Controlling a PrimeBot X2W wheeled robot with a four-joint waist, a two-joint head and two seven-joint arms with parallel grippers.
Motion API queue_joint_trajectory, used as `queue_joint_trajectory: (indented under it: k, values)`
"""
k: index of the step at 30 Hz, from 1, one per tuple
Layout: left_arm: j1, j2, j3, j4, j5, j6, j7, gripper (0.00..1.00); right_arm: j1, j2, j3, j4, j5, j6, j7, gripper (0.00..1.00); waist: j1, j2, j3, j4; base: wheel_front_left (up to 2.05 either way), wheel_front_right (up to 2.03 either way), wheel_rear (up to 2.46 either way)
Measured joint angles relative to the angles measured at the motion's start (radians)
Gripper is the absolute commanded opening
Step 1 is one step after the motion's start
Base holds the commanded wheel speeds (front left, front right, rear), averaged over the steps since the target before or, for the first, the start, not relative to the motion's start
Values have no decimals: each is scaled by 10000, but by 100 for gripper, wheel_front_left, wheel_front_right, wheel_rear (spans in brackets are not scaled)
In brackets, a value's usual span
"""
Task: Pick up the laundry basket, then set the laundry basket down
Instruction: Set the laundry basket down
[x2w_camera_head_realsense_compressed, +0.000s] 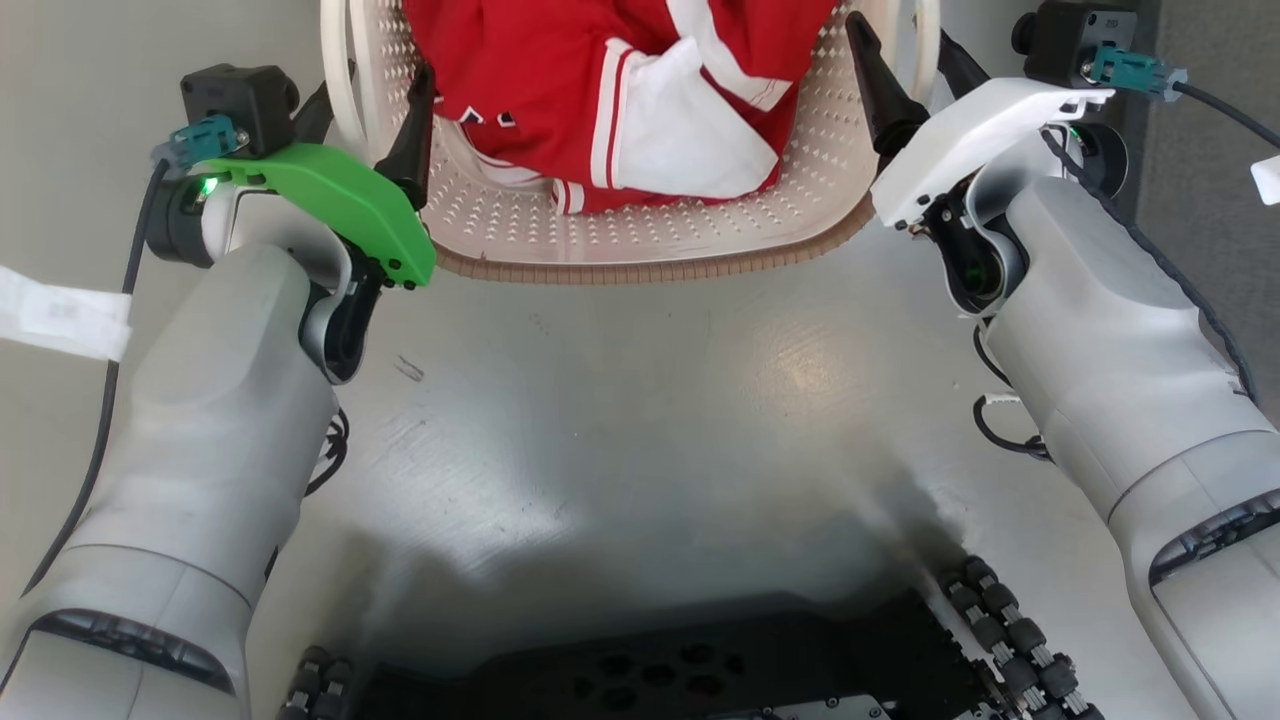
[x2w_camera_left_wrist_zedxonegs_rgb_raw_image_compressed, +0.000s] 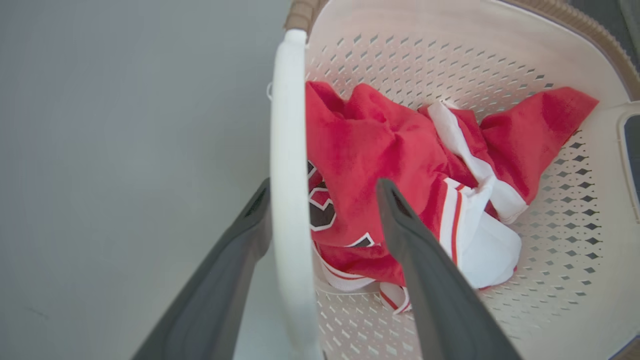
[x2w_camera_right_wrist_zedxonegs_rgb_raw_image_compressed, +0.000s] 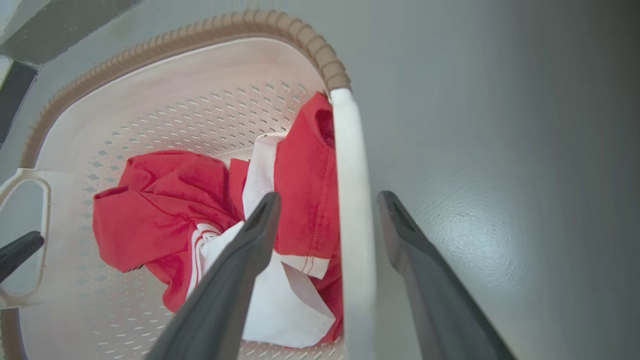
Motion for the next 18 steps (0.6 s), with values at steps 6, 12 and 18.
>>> queue_joint_trajectory:
  k: [6,12,18]
  values:
    - [235,176,362,-125,31,0,0,100,213,15,-305,-249,-42,0,0,100,0,0,-483,-23,0,0,0]
    - [556,194,479,-270,31,0,0,100,421,15,-474,-466,-263,0,0,100,0,0,-973,-56,0,0,0]
    - [807,196,692,-817,38,0,2,100,748,-2,-723,-892,-568,0,0,100,0,0,-1650,-93,0,0,0]
